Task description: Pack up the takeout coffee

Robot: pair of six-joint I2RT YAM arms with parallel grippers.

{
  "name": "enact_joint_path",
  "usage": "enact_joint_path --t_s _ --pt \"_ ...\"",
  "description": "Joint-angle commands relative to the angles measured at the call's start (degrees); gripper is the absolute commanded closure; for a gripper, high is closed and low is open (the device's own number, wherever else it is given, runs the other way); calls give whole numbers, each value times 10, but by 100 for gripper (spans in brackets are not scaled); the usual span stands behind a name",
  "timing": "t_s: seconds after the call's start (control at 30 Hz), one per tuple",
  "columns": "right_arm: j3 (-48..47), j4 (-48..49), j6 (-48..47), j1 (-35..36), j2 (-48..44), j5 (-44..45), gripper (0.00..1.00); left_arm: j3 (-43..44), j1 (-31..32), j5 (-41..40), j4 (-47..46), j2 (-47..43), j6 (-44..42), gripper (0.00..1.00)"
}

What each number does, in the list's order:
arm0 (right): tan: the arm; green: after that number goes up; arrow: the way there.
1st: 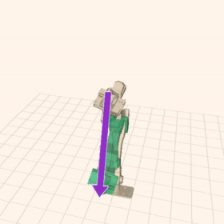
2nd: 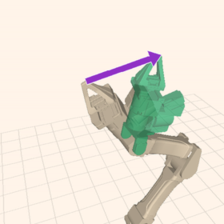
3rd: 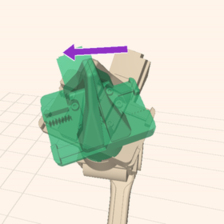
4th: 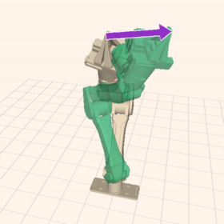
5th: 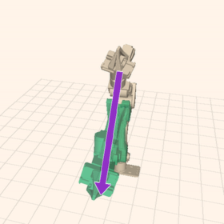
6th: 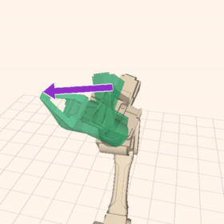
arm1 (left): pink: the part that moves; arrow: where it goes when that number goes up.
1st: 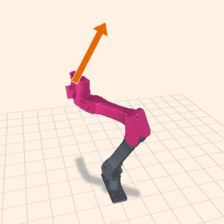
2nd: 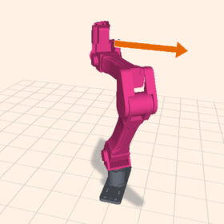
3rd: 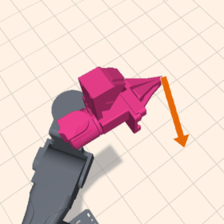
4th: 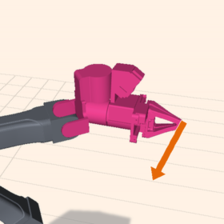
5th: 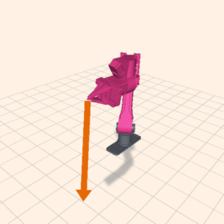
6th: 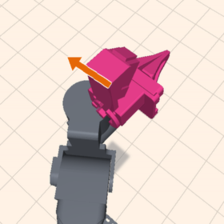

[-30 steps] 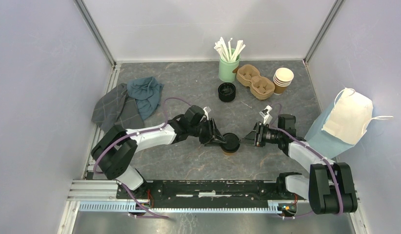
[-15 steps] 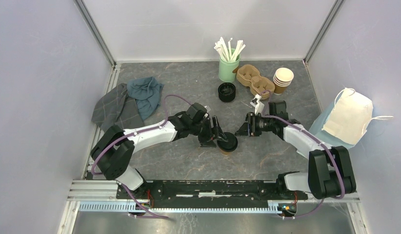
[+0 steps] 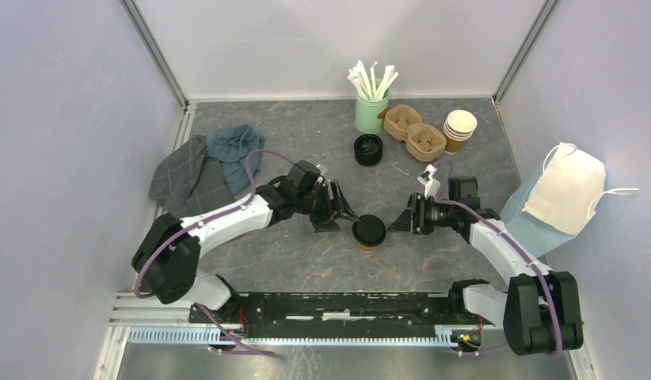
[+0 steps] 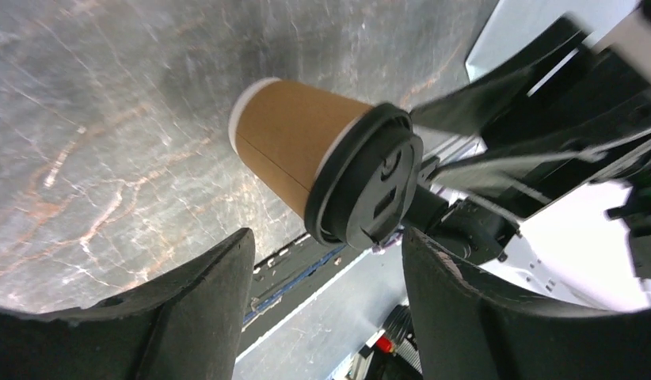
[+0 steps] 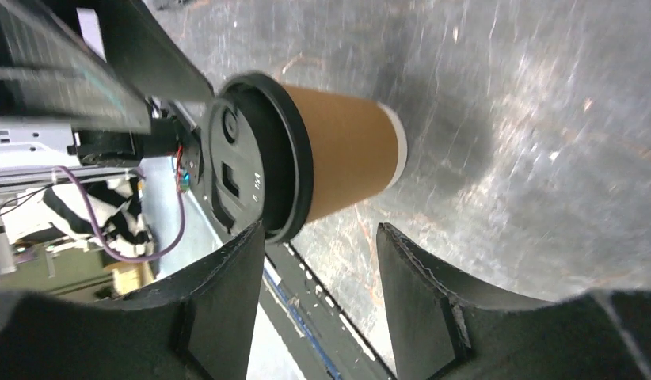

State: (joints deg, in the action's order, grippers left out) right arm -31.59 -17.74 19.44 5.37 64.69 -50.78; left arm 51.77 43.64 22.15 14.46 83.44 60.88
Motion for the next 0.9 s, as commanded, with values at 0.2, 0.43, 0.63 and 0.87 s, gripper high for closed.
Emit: enact_joint_path --t_s 0.2,0.43,0.63,0.87 --pt "65 77 50 11 -6 -65 44 22 -30 26 -7 53 -57 39" --pt "75 100 62 19 -7 -73 48 47 -30 30 -5 80 -63 42" --pt "77 100 62 19 -4 -66 50 54 -30 19 14 61 -70 41" --pt "78 103 57 18 9 -58 53 68 -30 32 6 79 -73 39"
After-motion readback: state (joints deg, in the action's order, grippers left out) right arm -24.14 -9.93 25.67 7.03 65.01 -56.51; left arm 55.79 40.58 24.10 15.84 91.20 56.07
